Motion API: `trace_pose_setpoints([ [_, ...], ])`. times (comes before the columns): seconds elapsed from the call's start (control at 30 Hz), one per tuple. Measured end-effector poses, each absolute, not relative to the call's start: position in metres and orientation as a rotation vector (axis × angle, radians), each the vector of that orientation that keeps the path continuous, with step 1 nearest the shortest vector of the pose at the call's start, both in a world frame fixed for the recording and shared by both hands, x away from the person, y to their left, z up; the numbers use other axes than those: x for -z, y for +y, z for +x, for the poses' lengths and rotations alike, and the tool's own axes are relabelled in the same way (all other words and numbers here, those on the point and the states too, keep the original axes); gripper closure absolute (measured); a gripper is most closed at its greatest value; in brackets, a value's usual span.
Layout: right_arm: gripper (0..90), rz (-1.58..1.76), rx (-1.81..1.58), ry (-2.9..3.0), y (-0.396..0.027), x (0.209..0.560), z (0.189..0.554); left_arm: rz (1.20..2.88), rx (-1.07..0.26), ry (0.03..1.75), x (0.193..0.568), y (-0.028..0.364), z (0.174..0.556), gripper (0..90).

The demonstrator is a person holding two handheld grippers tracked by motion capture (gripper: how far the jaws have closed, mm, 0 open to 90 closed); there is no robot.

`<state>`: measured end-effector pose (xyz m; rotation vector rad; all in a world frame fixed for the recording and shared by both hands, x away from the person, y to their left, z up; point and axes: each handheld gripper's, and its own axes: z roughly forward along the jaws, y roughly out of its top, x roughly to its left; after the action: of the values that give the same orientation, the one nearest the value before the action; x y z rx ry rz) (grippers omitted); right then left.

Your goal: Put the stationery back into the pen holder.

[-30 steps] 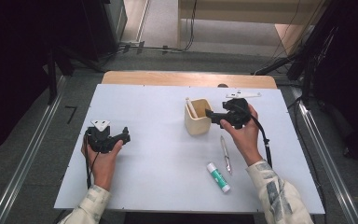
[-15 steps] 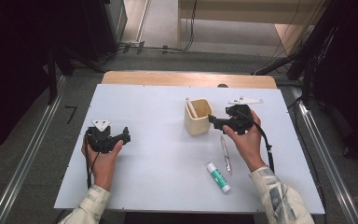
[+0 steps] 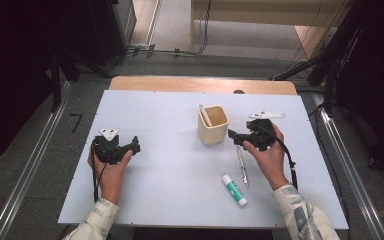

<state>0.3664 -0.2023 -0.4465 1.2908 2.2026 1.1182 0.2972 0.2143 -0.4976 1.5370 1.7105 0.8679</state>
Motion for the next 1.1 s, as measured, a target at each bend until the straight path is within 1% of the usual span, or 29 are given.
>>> trace_pose_setpoints([
  [0.47,18.4,1.321,-1.061,2.21,-0.207,0.461,0.363,1.536,-0.868,1.709,0.498,0.214,0.297,9.4],
  [1.1,18.6,1.345,-0.997,2.232,-0.214,0.478,0.35,1.535,-0.864,1.709,0.497,0.215,0.296,9.4],
])
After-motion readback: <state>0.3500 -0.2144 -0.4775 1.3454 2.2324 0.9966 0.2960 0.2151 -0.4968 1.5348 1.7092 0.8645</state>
